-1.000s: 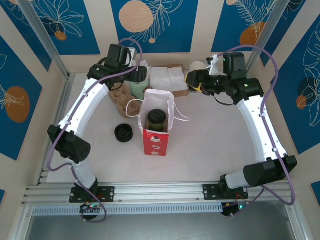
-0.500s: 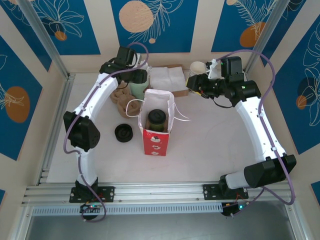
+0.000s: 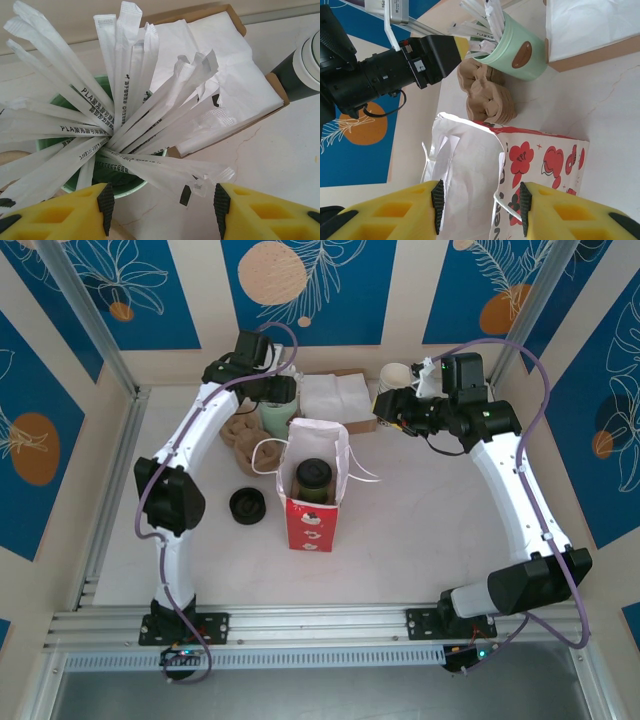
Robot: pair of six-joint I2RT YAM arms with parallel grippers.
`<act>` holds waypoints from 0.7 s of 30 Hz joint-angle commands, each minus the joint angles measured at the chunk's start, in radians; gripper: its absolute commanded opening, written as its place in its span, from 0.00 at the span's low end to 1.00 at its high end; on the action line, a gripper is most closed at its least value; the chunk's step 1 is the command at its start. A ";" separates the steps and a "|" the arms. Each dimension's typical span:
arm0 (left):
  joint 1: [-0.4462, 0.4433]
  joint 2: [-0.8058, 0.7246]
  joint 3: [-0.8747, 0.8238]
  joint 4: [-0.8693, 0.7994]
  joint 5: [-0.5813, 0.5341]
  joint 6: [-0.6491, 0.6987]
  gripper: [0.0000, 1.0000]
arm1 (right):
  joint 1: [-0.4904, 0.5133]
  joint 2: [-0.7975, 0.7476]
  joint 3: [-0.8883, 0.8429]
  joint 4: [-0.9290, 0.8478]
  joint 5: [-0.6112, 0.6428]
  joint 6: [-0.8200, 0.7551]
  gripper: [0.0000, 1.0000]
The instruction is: Pack the takeout coffee
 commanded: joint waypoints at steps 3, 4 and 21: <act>0.014 0.040 0.049 -0.020 0.012 0.012 0.54 | -0.013 0.015 -0.004 -0.001 -0.029 -0.044 0.44; 0.014 0.052 0.064 -0.035 0.010 0.012 0.53 | -0.014 0.013 -0.003 -0.005 -0.032 -0.047 0.44; 0.019 0.097 0.108 -0.086 -0.120 0.016 0.44 | -0.030 0.023 -0.013 -0.002 -0.035 -0.060 0.45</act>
